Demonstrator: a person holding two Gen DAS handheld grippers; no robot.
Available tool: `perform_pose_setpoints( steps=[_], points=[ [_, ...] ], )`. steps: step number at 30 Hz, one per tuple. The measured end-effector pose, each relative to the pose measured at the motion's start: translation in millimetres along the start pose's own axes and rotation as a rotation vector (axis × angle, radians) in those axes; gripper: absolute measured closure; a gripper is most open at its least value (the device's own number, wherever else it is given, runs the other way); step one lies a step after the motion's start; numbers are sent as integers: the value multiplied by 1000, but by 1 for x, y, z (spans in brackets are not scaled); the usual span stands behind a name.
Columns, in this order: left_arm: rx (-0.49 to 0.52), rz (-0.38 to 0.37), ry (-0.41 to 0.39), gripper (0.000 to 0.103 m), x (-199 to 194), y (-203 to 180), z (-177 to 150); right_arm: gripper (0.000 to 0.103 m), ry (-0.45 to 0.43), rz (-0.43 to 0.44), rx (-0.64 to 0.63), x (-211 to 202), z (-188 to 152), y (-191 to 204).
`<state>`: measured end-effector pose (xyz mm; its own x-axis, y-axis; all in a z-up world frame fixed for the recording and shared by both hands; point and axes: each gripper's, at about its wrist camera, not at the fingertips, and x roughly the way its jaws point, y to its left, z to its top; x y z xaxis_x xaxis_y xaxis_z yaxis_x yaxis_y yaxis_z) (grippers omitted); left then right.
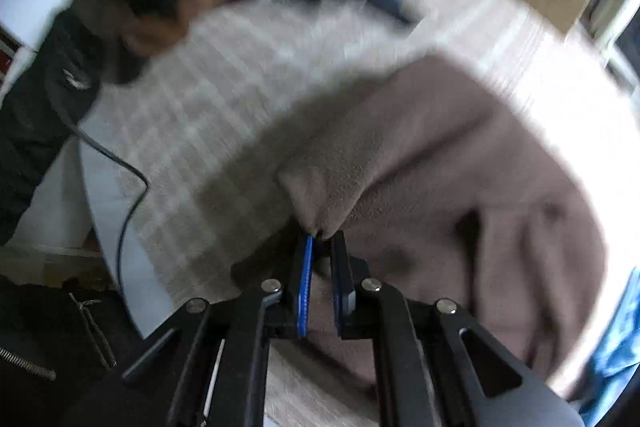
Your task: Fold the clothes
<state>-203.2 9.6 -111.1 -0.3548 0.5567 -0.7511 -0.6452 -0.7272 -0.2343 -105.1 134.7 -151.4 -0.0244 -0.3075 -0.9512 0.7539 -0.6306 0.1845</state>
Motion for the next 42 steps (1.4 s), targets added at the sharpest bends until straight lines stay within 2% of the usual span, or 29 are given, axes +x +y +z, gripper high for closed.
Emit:
perform_pose_setpoints(
  steps=[2, 3, 5, 6, 7, 8, 9, 11, 13, 14, 16, 17, 18, 19, 20, 23, 24, 25, 27, 28, 30, 34, 39, 42],
  points=[
    [35, -38, 38, 83, 20, -9, 5, 90, -8, 58, 37, -13, -6, -8],
    [68, -28, 87, 80, 35, -14, 1, 89, -5, 97, 52, -26, -13, -13],
    [121, 38, 137, 80, 52, -19, -6, 85, -62, 90, 85, -62, -28, -28],
    [109, 38, 126, 81, 48, -20, -6, 71, -100, 56, 122, -78, -35, -41],
    [73, 37, 118, 81, 39, -18, -4, 51, -141, 14, 165, -94, -42, -55],
    [31, 44, 101, 83, 29, -17, -3, 44, -196, -34, 228, -109, -52, -74],
    [-9, 45, 77, 83, 15, -17, -3, 43, -256, -84, 298, -124, -61, -94],
    [-35, 33, 47, 83, -5, -27, -7, 44, -299, -117, 373, -128, -67, -121],
    [-2, 43, 41, 82, -18, -52, -11, 55, -302, -102, 397, -117, -67, -133],
    [25, 36, 41, 78, -17, -64, -14, 57, -298, -85, 400, -109, -66, -137],
    [67, 24, 61, 72, -11, -83, -21, 57, -270, -64, 393, -90, -69, -142],
    [56, 22, 113, 72, 4, -84, -29, 57, -237, -65, 385, -75, -72, -147],
    [49, 26, 147, 72, 14, -85, -37, 59, -168, -71, 381, -56, -80, -152],
    [46, 40, 149, 73, 18, -84, -44, 62, -139, -61, 383, -49, -88, -154],
    [43, 53, 152, 73, 21, -83, -51, 62, -149, -38, 390, -55, -94, -155],
    [-56, 84, 139, 73, -2, -77, -49, 59, -228, 4, 435, -89, -112, -161],
    [-105, 92, 102, 71, -16, -75, -47, 49, -270, -3, 455, -101, -117, -165],
    [-159, 99, 67, 65, -29, -71, -46, 35, -314, -14, 475, -112, -121, -170],
    [-269, 109, 46, 54, -41, -65, -47, 28, -365, -71, 504, -118, -123, -180],
    [-335, 102, 48, 48, -40, -60, -49, 28, -363, -93, 523, -114, -123, -188],
    [-460, 92, 60, 48, -37, -50, -53, 28, -338, -116, 566, -103, -122, -203],
    [-596, 102, 112, 48, -11, -45, -59, 28, -283, -59, 635, -75, -125, -220],
    [-610, 114, 181, 48, 12, -47, -59, 28, -289, 76, 699, -55, -134, -230],
    [-606, 113, 212, 50, 23, -52, -58, 28, -280, 111, 678, -42, -131, -226]
  ],
)
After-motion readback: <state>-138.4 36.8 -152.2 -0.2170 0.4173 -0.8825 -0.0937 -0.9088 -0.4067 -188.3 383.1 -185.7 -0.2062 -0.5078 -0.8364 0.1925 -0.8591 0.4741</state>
